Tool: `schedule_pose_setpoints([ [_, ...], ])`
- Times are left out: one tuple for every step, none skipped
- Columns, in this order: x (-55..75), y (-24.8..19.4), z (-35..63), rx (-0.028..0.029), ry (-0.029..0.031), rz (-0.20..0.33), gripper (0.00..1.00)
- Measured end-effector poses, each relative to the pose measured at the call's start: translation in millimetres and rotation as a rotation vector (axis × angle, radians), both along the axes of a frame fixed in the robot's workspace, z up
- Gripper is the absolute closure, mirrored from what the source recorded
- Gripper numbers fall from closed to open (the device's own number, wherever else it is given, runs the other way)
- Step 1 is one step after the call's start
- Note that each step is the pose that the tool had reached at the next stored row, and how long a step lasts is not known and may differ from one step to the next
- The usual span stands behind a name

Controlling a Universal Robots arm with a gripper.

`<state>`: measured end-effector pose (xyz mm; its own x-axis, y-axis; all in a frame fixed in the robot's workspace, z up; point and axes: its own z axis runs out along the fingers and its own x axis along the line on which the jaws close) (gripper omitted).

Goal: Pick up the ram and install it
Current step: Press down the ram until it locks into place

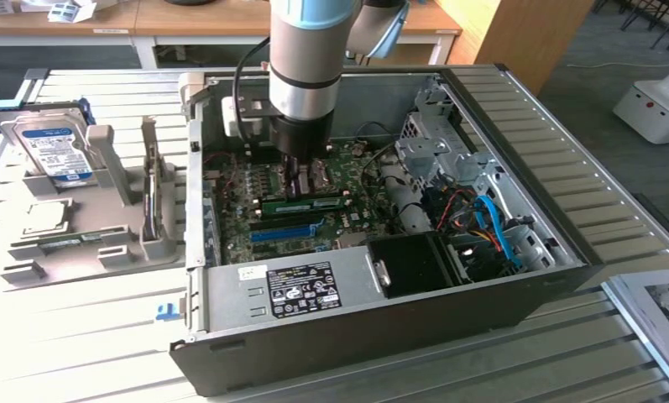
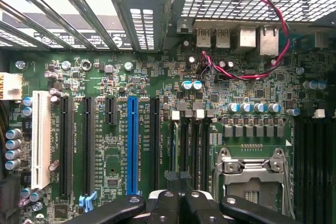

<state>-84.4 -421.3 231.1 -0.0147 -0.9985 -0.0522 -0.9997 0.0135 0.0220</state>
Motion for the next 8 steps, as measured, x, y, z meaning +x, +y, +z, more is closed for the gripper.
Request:
schedule_pose_setpoints([
  [0.0, 0.0, -0.3, 0.0000, 0.0000, 0.000, 0.90],
  [0.0, 0.0, -0.5, 0.0000, -0.0001, 0.000, 0.90],
  [0.0, 0.0, -0.8, 0.0001, -0.0001, 0.000, 0.90],
  [0.0, 0.0, -1.1, 0.0000, -0.0001, 0.000, 0.90],
  [0.0, 0.0, -1.4, 0.0000, -0.0001, 0.000, 0.90],
  [0.0, 0.0, -1.7, 0.0000, 0.0000, 0.000, 0.90],
  [0.0, 0.0, -1.8, -0.0001, 0.0000, 0.000, 0.90],
  [0.0, 0.0, -2.6, 0.0000, 0.0000, 0.000, 0.90],
])
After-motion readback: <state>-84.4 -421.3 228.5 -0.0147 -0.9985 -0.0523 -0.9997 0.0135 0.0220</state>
